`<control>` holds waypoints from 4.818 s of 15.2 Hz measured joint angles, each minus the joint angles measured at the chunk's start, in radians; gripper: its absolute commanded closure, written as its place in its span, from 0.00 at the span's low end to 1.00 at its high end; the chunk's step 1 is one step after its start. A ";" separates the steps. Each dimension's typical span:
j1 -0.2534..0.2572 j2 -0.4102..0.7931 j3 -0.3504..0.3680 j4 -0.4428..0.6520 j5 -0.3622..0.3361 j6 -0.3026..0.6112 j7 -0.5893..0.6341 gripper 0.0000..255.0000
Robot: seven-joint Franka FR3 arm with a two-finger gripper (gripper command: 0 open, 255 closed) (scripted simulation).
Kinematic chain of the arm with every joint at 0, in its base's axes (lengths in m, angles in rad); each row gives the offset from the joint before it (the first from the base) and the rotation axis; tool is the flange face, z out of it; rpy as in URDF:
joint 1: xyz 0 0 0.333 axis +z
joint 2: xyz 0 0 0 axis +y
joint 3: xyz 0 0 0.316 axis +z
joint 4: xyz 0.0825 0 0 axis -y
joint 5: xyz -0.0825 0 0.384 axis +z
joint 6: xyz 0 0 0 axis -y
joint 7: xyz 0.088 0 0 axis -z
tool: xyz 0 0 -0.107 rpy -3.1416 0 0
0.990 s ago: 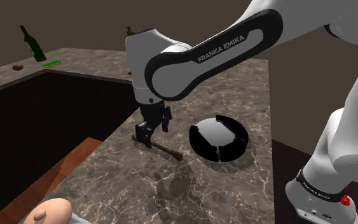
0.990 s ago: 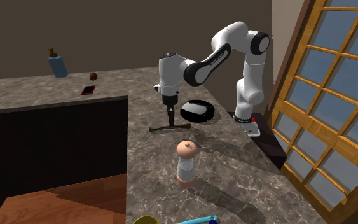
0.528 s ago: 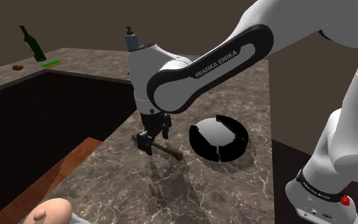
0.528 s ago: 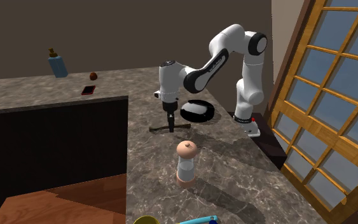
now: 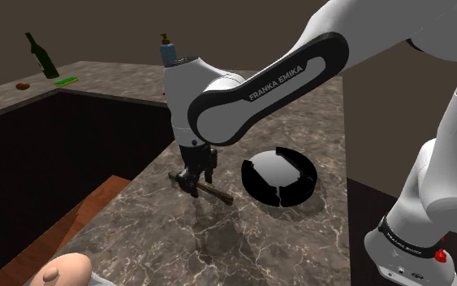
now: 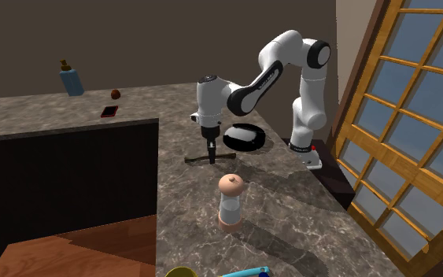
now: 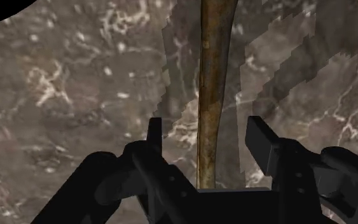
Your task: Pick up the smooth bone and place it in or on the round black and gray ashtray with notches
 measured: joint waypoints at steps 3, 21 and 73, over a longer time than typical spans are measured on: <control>-0.005 -0.005 -0.005 0.002 -0.003 -0.001 -0.001 1.00; -0.004 -0.042 0.001 0.103 0.018 -0.141 -0.006 1.00; -0.043 -0.746 -0.204 -0.574 0.205 -0.175 -0.359 0.00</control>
